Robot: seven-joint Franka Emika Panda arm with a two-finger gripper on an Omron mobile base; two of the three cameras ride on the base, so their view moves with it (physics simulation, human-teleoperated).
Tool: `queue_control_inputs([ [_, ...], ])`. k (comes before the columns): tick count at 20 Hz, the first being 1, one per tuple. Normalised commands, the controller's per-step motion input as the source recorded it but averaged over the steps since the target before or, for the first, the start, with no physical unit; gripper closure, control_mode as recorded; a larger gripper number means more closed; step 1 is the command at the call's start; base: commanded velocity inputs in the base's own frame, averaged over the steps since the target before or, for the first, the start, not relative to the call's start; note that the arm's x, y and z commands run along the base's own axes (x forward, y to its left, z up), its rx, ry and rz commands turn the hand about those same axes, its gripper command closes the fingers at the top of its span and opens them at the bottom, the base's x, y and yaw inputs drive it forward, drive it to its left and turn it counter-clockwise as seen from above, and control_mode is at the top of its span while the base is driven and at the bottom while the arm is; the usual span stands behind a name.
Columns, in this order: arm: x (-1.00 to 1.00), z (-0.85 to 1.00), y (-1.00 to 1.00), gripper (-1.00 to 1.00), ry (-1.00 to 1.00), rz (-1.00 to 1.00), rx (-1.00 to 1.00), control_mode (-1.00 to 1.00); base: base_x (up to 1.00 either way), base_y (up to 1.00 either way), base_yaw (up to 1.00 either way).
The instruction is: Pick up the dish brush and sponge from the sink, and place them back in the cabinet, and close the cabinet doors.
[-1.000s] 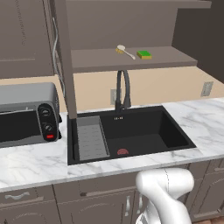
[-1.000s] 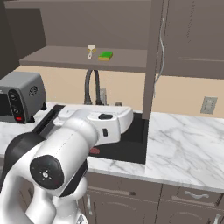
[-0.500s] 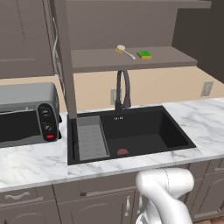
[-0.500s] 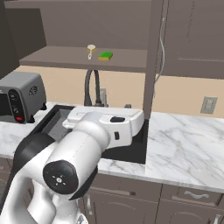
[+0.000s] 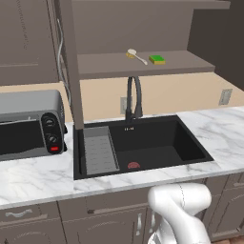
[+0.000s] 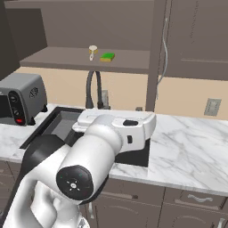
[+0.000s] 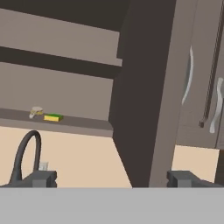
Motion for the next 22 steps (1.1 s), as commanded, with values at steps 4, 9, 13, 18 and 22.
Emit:
queue_control_inputs([
  [4, 0.00, 0.00, -0.21, -1.00, 0.00, 0.00, 0.00, -1.00, 0.00, 0.00, 0.00],
  [9, 0.00, 0.00, -0.23, -1.00, 0.00, 0.00, 0.00, -1.00, 0.00, 0.00, 0.00],
  [13, 0.00, -0.01, -0.18, -1.00, 0.00, 0.00, 0.00, -1.00, 0.00, 0.00, 0.00],
  [18, 0.00, 0.00, -0.18, -1.00, 0.00, 0.00, 0.00, -1.00, 0.00, 0.00, 0.00],
  [22, 0.00, -0.03, -0.20, -1.00, 0.00, 0.03, 0.00, -1.00, 0.00, 0.00, 0.00],
])
